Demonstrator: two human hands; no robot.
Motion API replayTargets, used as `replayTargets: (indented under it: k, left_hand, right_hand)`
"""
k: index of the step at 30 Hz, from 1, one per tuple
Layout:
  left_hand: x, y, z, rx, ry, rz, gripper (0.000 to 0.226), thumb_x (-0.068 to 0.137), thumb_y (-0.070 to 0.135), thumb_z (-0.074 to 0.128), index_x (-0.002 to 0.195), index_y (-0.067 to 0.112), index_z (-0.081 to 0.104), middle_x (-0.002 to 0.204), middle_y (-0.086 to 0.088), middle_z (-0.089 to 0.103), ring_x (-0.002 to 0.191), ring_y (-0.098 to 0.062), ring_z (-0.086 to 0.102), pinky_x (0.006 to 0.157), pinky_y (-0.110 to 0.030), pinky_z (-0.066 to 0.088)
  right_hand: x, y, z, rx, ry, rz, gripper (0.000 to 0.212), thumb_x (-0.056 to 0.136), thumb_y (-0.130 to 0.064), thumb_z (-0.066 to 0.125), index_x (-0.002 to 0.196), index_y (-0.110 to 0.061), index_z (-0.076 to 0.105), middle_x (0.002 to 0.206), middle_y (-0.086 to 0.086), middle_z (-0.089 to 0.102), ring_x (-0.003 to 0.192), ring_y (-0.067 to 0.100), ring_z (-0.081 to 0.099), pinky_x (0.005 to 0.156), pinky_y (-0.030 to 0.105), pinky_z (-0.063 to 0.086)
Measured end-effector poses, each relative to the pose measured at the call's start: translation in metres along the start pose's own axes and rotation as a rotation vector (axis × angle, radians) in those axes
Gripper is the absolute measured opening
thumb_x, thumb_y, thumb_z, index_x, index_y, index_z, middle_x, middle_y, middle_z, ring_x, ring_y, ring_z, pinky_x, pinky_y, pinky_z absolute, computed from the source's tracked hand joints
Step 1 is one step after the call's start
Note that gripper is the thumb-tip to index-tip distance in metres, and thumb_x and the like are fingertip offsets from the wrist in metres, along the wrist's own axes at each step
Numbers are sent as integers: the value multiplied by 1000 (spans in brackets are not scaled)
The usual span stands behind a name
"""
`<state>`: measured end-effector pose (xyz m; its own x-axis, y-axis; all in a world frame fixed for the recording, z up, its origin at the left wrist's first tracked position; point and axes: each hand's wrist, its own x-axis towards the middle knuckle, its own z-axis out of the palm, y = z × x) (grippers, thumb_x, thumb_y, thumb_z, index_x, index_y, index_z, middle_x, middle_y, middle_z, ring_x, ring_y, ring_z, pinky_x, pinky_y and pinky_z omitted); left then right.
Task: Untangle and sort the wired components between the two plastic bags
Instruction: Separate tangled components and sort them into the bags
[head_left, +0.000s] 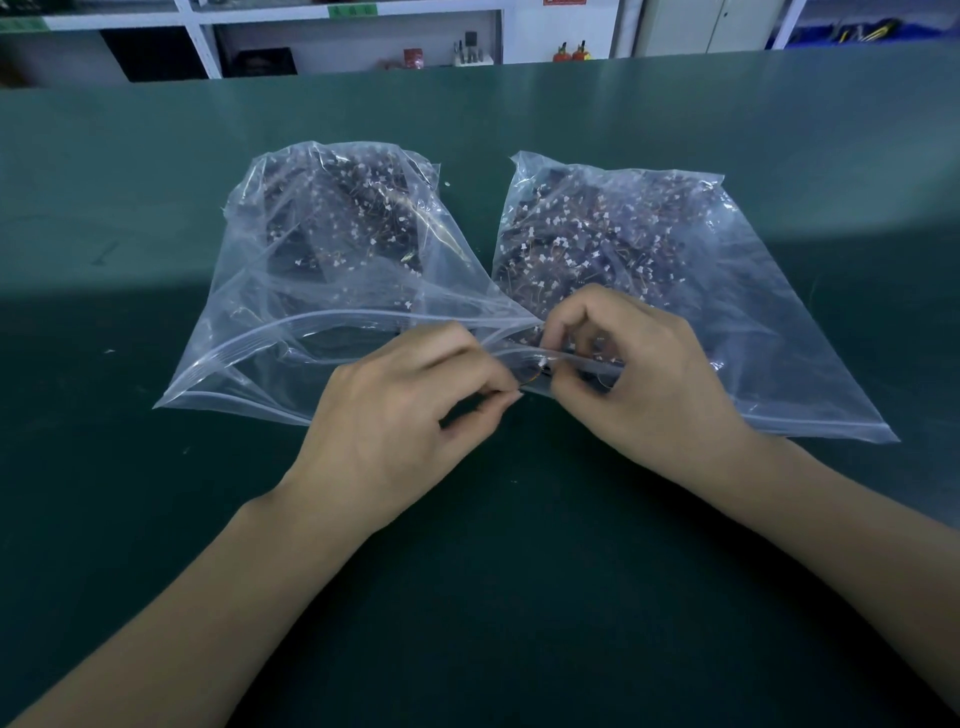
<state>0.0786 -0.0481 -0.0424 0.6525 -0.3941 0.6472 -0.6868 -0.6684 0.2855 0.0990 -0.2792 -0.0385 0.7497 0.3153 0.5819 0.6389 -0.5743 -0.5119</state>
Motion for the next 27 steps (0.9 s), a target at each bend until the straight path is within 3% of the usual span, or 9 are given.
replayTargets:
  k: [4,7,10,13,17,20,24,27]
  left_hand:
    - [-2,4,4,-135,75,-25,6,100,20,77,97,16,81,91,8,67,78,-14,66,61,-37,53]
    - [-1,2,4,-89,96,-32,6,100,21,78,98,16,82,93,8,70,80,-14,67,63,-37,54]
    - [-1,-1,2,-1,7,-68,5,98,27,79,98,24,82,94,14,69,82,-4,63,60,-37,54]
    - [-1,1,3,61,-76,-95,5,94,35,79,96,30,81,90,16,64,78,4,48,56,-25,42]
    - [0,4,1,155,-110,-79,10,95,40,75,99,35,82,81,13,56,74,-1,44,55,-15,25]
    - [-1,7,-1,268,-193,-67,28,102,52,56,106,40,81,73,11,57,68,-15,61,55,-23,32]
    - [1,16,2,430,-386,-130,63,101,70,8,131,49,60,87,13,71,85,-18,72,61,-32,42]
    - [3,19,2,457,-390,-136,63,101,69,4,133,48,54,88,11,71,86,-20,71,61,-34,38]
  right_hand:
    - [-1,2,3,-15,-23,20,21,82,-5,74,95,-20,66,88,-13,64,76,20,62,68,46,53]
    - [-1,2,2,-13,-17,35,23,82,-4,74,95,-21,66,88,-12,66,76,20,63,69,46,53]
    - [-1,2,1,4,-2,33,22,85,-6,77,97,-21,66,89,-13,67,78,19,65,70,44,54]
    - [-3,2,2,18,-2,29,19,89,-9,78,99,-21,67,91,-13,68,80,18,65,71,42,54]
    - [-3,2,2,19,-2,29,19,90,-9,79,100,-21,68,92,-13,68,80,17,65,71,40,54]
    - [-2,2,2,19,0,21,18,90,-8,79,99,-21,69,91,-12,68,78,17,64,70,38,53]
    - [-3,1,2,17,-8,21,17,90,-8,78,99,-20,70,92,-9,69,79,19,64,71,41,53]
    - [-3,1,3,13,-19,15,16,90,-6,78,98,-18,71,92,-8,70,79,19,63,71,41,53]
